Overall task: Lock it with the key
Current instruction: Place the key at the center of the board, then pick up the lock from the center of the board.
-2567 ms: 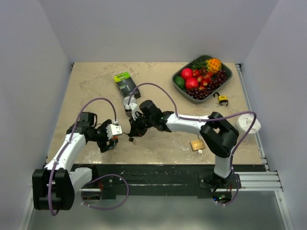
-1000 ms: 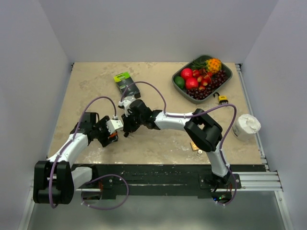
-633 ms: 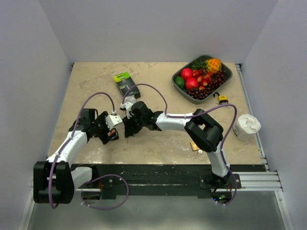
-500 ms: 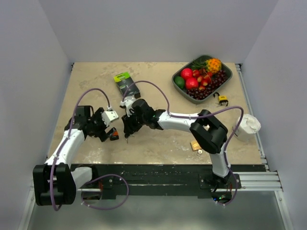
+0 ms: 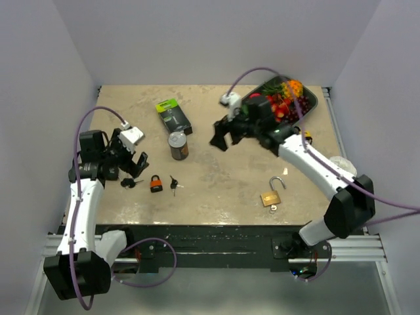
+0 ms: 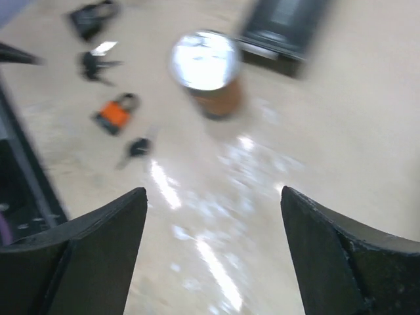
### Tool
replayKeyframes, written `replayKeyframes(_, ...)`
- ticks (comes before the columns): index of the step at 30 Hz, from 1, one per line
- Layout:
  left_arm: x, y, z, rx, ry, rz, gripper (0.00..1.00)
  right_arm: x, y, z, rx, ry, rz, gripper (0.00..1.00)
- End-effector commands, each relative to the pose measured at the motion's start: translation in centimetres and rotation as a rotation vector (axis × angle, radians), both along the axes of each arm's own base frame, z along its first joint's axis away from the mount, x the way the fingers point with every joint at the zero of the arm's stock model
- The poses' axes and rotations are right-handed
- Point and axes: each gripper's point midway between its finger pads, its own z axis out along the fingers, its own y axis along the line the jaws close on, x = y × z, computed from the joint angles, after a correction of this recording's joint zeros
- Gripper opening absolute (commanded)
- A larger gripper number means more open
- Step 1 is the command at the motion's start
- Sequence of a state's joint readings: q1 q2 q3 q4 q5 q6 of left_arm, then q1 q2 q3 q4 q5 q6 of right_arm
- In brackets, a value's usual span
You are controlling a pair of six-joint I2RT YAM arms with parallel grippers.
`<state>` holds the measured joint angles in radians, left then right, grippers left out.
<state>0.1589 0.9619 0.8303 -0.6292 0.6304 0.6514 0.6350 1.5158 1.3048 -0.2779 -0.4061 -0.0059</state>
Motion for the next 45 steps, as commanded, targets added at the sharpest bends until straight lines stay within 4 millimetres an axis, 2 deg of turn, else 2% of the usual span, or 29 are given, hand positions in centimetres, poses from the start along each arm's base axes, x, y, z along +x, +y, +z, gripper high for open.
replayKeyframes(1, 2.6, 0.3, 5.2, -0.182, -0.044, 0.201, 0.99, 1.8, -11.3, -2.1, -0.162, 0.074, -0.16, 0.9)
replayKeyframes(2, 2.8, 0.3, 5.5, -0.195, -0.043, 0.211, 0.99, 1.6, -13.4, -1.8, -0.196, 0.063, -0.187, 0.94)
replayKeyframes(3, 3.1, 0.2, 6.2, -0.206, -0.044, 0.206, 0.99, 2.7, -16.5, -1.7, -0.211, 0.064, -0.263, 0.96)
replayKeyframes(4, 3.1, -0.3, 6.1, -0.221, -0.022, 0.177, 0.99, 3.1, -18.3, -1.7, -0.228, 0.065, -0.294, 0.98)
replayKeyframes(5, 3.3, -0.6, 6.8, -0.226, -0.028, 0.154, 0.99, 3.0, -20.2, -2.4, -0.274, 0.084, -0.307, 0.99)
replayKeyframes(6, 3.1, -0.9, 6.8, -0.233, -0.013, 0.135, 0.99, 4.0, -23.7, -2.3, -0.291, 0.095, -0.395, 0.99)
replayKeyframes(8, 3.1, -1.3, 7.5, -0.256, -0.023, 0.118, 0.99, 4.2, -26.7, -3.2, -0.338, 0.133, -0.434, 0.99)
replayKeyframes(9, 3.4, -1.3, 7.8, -0.262, -0.039, 0.121, 0.99, 5.3, -30.7, -3.7, -0.36, 0.161, -0.529, 0.99)
replayKeyframes(11, 3.5, -1.1, 8.2, -0.261, -0.056, 0.139, 0.99, 5.9, -33.8, -4.7, -0.411, 0.174, -0.569, 0.99)
replayKeyframes(12, 3.6, -1.1, 8.3, -0.261, -0.062, 0.138, 0.99, 6.5, -36.2, -6.0, -0.432, 0.213, -0.61, 0.99)
replayKeyframes(14, 3.6, -1.2, 8.4, -0.262, -0.068, 0.129, 0.99, 7.3, -38.7, -7.5, -0.483, 0.245, -0.651, 0.98)
replayKeyframes(15, 3.6, -1.2, 8.5, -0.26, -0.075, 0.124, 0.99, 8.1, -40.1, -7.4, -0.49, 0.246, -0.685, 0.97)
replayKeyframes(16, 3.6, -1.3, 8.6, -0.258, -0.079, 0.119, 0.99, 8.6, -40.9, -9.3, -0.502, 0.297, -0.695, 0.96)
replayKeyframes(18, 3.7, -1.2, 8.5, -0.256, -0.085, 0.121, 0.99, 9.9, -42.0, -9.8, -0.503, 0.3, -0.729, 0.96)
replayKeyframes(19, 3.7, -1.2, 8.5, -0.259, -0.082, 0.125, 0.99, 10.4, -42.2, -11.1, -0.506, 0.321, -0.728, 0.96)
replayKeyframes(22, 3.4, -1.6, 8.5, -0.271, -0.079, 0.102, 0.99, 12.2, -42.9, -11.9, -0.495, 0.3, -0.757, 0.96)
replayKeyframes(23, 3.3, -1.7, 8.1, -0.277, -0.068, 0.099, 0.99, 12.9, -43.0, -13.0, -0.488, 0.313, -0.769, 0.95)
replayKeyframes(25, 3.3, -2.0, 8.2, -0.292, -0.067, 0.088, 0.99, 13.9, -43.2, -13.5, -0.477, 0.316, -0.78, 0.95)
replayKeyframes(26, 3.3, -2.0, 8.2, -0.294, -0.067, 0.088, 0.99, 14.4, -43.2, -14.6, -0.473, 0.33, -0.784, 0.94)
replayKeyframes(32, 3.4, -2.0, 7.9, -0.3, -0.054, 0.097, 0.99, 16.8, -42.6, -15.7, -0.459, 0.307, -0.791, 0.92)
replayKeyframes(36, 3.6, -1.9, 7.4, -0.309, -0.035, 0.11, 0.99, 17.6, -41.8, -16.7, -0.476, 0.292, -0.782, 0.9)
replayKeyframes(40, 3.8, -1.6, 7.5, -0.297, -0.041, 0.128, 0.99, 17.9, -42.0, -18.1, -0.511, 0.282, -0.803, 0.81)
replayKeyframes(45, 3.8, -1.2, 7.6, -0.285, -0.054, 0.142, 0.99, 17.0, -42.2, -19.6, -0.53, 0.31, -0.824, 0.78)
